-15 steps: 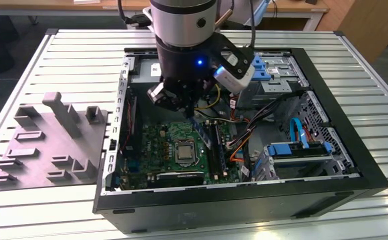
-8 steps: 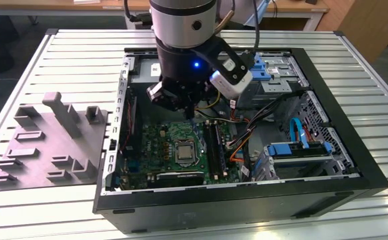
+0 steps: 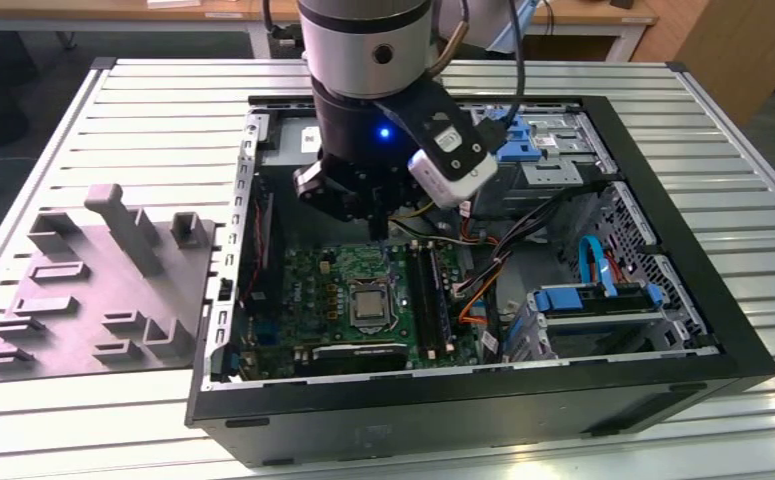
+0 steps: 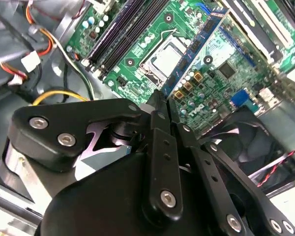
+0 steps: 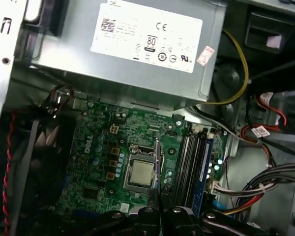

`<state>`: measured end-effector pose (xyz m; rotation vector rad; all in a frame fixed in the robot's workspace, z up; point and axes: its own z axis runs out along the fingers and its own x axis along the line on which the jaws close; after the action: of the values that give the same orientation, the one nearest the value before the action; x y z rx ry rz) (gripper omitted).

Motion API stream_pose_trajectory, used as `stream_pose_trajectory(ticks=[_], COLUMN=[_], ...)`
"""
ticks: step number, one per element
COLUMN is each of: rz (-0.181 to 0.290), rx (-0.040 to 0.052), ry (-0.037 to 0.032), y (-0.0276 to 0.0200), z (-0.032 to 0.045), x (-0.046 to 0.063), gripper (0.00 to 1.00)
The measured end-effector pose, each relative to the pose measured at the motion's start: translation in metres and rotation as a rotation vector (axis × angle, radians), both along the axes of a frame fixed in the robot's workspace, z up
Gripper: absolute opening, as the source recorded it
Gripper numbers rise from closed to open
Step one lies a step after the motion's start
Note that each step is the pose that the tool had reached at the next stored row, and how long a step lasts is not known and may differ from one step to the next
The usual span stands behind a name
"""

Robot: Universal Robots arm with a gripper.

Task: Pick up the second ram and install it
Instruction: 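Insert the second ram into the second slot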

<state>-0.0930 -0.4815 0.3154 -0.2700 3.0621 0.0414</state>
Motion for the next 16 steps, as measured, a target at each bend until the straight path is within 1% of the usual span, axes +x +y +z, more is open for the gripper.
stream_pose_trajectory(ticks=[6,12,16], rz=[-0.109,-0.112,-0.112], rx=[0.0000,-0.0001,0.0001], ry=[0.0000,0.0000,0.0000], y=[0.0000,0.0000,0.0000], z=[-0.0014,-0.0015,-0.0030], x=[0.0000,0.0000,0.0015], gripper=[0.14,0.14,0.14])
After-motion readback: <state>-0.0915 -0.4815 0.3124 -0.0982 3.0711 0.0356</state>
